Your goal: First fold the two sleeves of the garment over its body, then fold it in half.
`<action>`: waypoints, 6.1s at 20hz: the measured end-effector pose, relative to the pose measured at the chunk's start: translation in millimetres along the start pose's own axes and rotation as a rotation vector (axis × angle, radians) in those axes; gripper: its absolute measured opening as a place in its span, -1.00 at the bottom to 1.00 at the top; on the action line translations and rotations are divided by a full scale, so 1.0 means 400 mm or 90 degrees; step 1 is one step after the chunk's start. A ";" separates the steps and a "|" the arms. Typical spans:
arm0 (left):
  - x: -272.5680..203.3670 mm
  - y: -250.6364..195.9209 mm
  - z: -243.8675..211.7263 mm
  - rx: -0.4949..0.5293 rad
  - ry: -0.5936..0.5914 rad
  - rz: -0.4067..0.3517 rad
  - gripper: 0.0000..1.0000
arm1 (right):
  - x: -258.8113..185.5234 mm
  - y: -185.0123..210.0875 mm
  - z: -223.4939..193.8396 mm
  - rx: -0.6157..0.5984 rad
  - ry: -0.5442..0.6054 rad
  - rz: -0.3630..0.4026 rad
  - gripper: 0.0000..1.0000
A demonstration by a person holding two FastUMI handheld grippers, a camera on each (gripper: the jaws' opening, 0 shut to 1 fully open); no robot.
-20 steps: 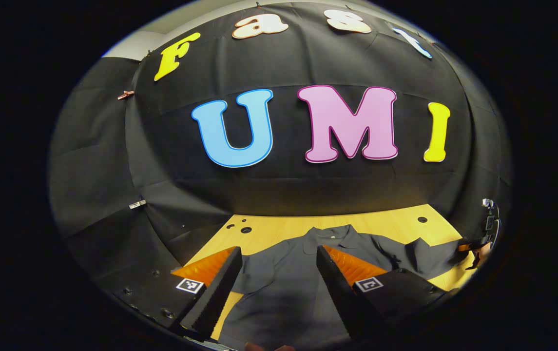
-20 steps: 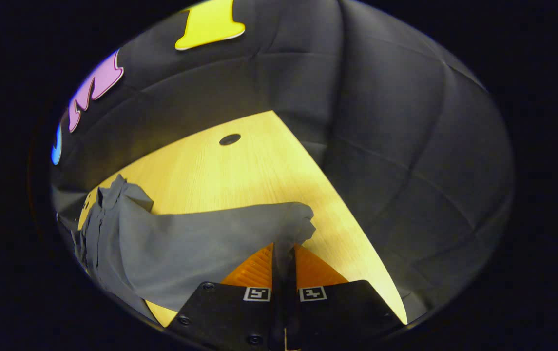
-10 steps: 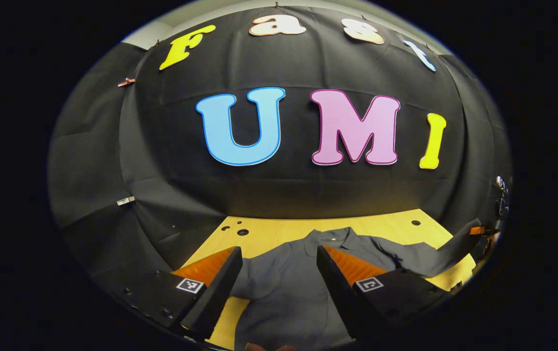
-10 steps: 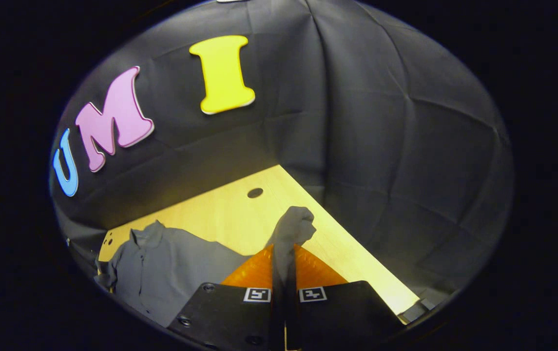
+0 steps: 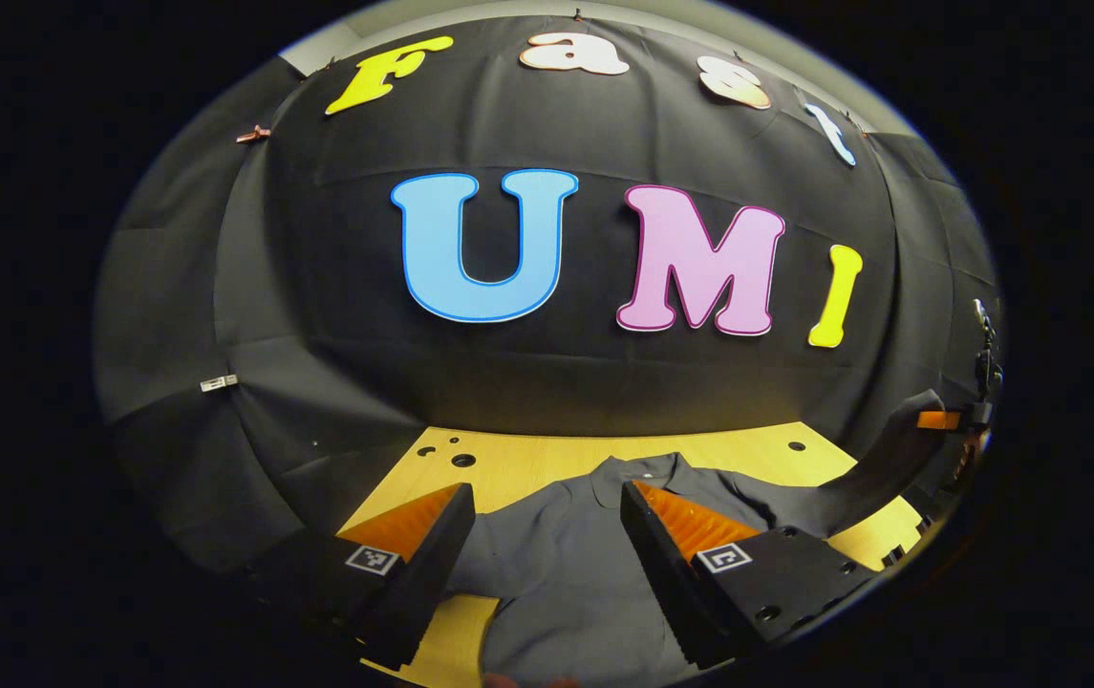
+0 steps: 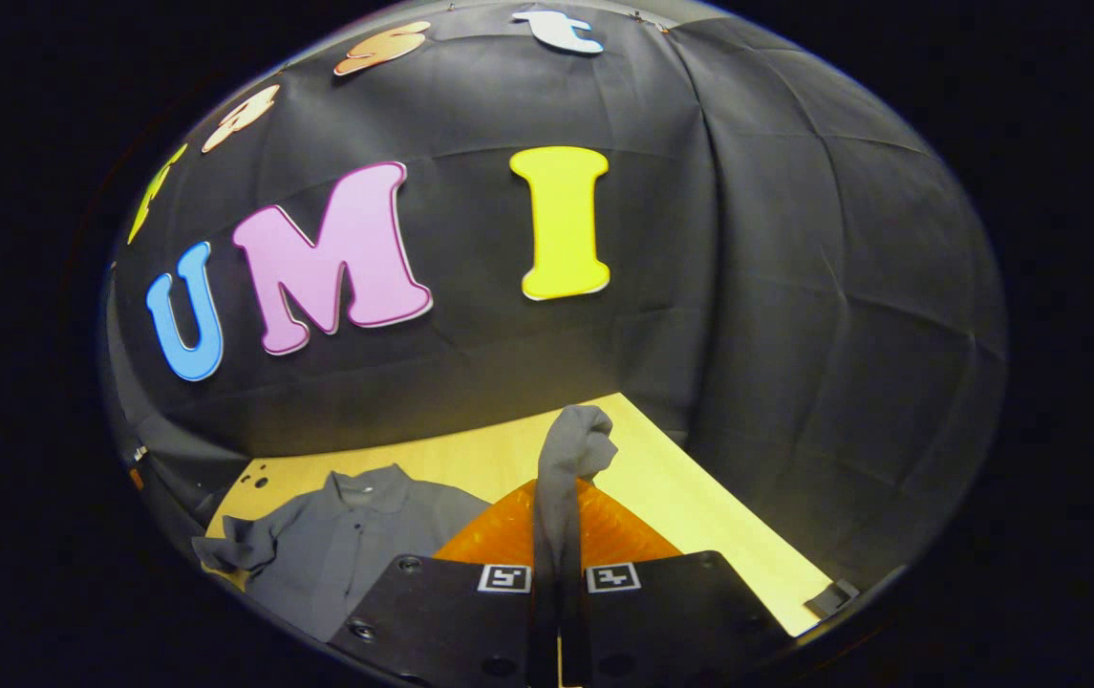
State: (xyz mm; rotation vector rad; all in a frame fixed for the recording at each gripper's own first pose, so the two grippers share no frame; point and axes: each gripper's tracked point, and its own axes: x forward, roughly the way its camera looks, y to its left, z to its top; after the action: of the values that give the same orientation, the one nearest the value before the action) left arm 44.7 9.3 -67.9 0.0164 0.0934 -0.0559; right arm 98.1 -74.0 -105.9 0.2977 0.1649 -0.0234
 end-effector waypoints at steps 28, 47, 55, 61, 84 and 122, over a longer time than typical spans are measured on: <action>0.027 0.405 -0.155 -0.014 0.040 -0.009 0.98 | 0.073 0.830 -0.455 -0.074 0.157 0.173 -0.87; 0.044 0.526 -0.268 -0.048 0.076 0.034 0.89 | 0.073 0.932 -0.804 -0.110 0.368 0.195 -0.53; 0.060 0.541 -0.302 -0.042 0.095 0.046 0.89 | -0.037 1.032 -0.804 -0.060 0.403 0.290 0.39; 0.067 0.589 -0.356 -0.053 0.117 0.072 0.89 | -0.086 0.986 -0.694 -0.033 0.361 0.292 0.54; 0.166 0.748 -0.705 -0.044 0.297 0.174 0.90 | -0.263 0.480 -0.636 -0.057 0.327 0.089 0.56; 0.093 0.049 -0.146 -0.014 0.149 -0.005 -0.87 | -0.135 0.079 -0.558 0.070 0.302 0.069 0.71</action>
State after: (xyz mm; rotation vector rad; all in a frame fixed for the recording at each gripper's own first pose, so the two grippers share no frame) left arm 77.3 27.8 -129.1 0.0005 0.3275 -0.0601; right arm 11.1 21.6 -298.2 0.4190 0.6199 0.1475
